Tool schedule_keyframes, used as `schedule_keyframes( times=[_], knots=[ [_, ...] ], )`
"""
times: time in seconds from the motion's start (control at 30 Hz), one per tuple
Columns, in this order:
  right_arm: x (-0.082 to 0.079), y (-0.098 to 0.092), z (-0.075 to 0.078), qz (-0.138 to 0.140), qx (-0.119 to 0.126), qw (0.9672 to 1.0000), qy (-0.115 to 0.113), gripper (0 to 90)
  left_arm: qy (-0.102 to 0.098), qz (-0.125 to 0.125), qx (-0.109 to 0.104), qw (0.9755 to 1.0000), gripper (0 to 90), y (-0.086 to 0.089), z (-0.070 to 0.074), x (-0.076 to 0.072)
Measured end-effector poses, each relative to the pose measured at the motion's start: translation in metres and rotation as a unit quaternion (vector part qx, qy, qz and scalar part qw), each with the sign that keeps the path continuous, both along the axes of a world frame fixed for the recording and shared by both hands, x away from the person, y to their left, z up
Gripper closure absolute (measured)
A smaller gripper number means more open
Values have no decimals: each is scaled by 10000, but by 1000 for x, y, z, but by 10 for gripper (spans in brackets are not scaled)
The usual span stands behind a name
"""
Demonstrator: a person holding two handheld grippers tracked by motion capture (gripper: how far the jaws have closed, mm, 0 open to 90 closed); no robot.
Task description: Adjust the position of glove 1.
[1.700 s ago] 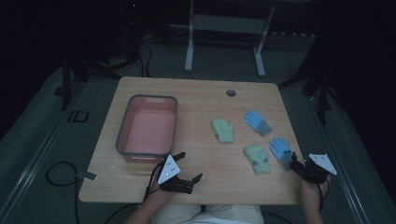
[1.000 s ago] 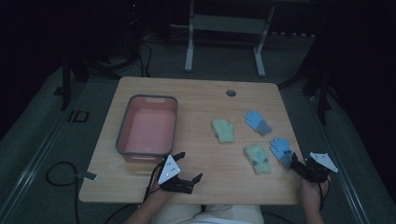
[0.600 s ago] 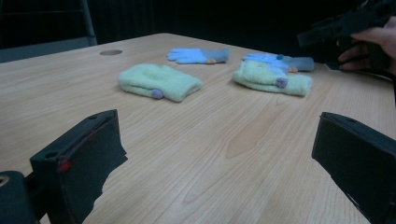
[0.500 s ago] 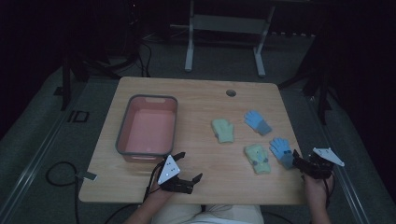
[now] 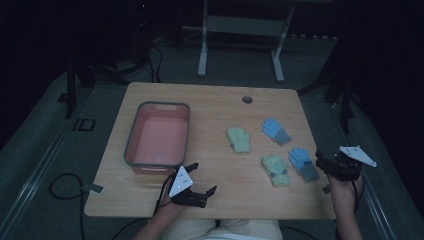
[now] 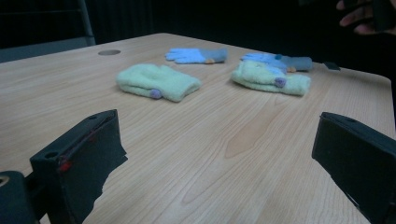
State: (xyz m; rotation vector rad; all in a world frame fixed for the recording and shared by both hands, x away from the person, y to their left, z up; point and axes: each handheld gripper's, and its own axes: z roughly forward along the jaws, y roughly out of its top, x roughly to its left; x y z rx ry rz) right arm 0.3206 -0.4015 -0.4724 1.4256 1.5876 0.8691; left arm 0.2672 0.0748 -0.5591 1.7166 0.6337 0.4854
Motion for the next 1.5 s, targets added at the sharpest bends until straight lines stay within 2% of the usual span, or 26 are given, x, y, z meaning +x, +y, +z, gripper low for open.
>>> schedule_keyframes(
  times=[0.17,0.4,0.5,0.63,0.7,0.8,0.83,0.87,0.93,0.97,1.03,1.1,1.13,1.17,1.2,1.27,1.37,1.5],
  knots=[
    [6,8,18,94,7,9999,-58,134,4,-10,1,10000,16,0,0,0],
    [17,22,34,236,6,9995,-211,125,2,-11,-5,10000,16,0,0,0],
    [23,29,40,319,109,9993,-171,125,8,-15,-11,10000,16,0,0,0],
    [29,40,46,456,-32,9988,-155,122,11,-20,-25,10000,16,0,0,0],
    [32,45,48,524,-29,9986,-119,127,3,-28,-15,10000,16,0,0,0],
    [36,51,50,728,97,9973,83,221,-16,-27,5,10000,16,0,0,0],
    [36,51,50,728,97,9973,83,221,-16,-27,5,10000,16,0,0,0],
    [37,54,52,813,137,9964,202,258,-19,-27,3,10000,16,0,0,0],
    [41,57,54,868,516,9940,410,234,-20,-21,-1,10000,16,0,0,-1],
    [43,58,54,902,640,9929,430,250,-27,-24,1,10000,16,0,0,-1],
    [44,64,55,930,600,9931,383,264,-31,-24,-2,10000,16,0,0,-1],
    [47,69,55,1005,555,9924,443,260,-26,-25,-6,10000,16,0,0,-1],
    [49,73,55,1033,500,9924,456,274,-24,-26,-10,10000,16,0,0,-1],
    [50,76,55,1082,490,9919,457,328,-26,-27,-12,10000,16,0,0,-1],
    [52,80,55,1214,498,9903,454,349,-26,-30,-13,10000,16,0,0,-1],
    [54,88,55,1310,401,9898,387,351,-30,-31,-11,10000,16,0,0,-1],
    [60,99,53,1493,343,9874,399,340,-30,-35,-13,10000,16,0,0,-1],
    [70,116,46,1786,291,9826,416,354,-23,-38,-24,10000,16,1,0,-1]
  ],
)
